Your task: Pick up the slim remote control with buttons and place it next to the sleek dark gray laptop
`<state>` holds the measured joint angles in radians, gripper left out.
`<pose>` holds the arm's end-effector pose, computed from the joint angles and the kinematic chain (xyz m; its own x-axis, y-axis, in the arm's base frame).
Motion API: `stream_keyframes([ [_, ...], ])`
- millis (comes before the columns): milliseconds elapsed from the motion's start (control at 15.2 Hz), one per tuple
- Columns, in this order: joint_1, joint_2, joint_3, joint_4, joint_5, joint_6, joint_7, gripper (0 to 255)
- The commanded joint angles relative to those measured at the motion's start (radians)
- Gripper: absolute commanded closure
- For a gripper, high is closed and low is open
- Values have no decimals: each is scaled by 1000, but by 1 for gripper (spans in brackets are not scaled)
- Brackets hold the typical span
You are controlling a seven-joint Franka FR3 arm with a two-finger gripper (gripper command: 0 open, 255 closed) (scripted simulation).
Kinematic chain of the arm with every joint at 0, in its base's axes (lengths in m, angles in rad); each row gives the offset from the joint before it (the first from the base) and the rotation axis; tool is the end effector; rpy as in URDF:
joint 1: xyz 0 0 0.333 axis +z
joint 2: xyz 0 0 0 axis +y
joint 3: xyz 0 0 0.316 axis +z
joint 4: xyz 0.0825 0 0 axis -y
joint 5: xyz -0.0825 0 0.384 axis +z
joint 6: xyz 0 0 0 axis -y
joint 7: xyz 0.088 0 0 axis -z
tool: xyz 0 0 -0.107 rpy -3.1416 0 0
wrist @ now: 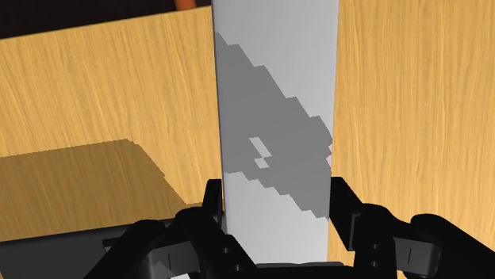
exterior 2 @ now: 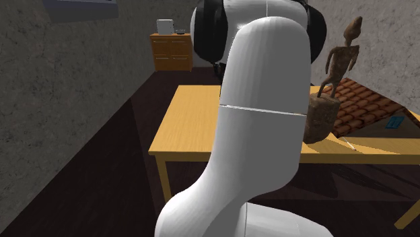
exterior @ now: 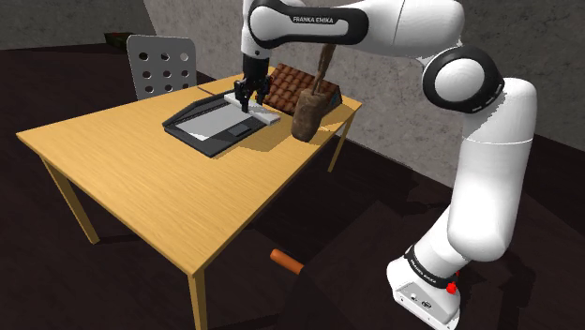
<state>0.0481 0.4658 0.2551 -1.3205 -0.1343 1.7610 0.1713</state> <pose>0.6733 0.1622 0.4751 0.9912 0.1321 -0.0077 0.1322 -0.9910 0.0196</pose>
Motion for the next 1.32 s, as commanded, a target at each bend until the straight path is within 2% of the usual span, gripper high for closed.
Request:
stream_keyframes([
  [0,-25,26,-12,42,-1,-14,-41,255],
  [264,-69,90,-33,146,-3,-51,-117,255],
  [594,-114,204,-57,334,-8,-122,-204,255],
  [1254,-127,188,-57,172,-9,24,-195,255],
])
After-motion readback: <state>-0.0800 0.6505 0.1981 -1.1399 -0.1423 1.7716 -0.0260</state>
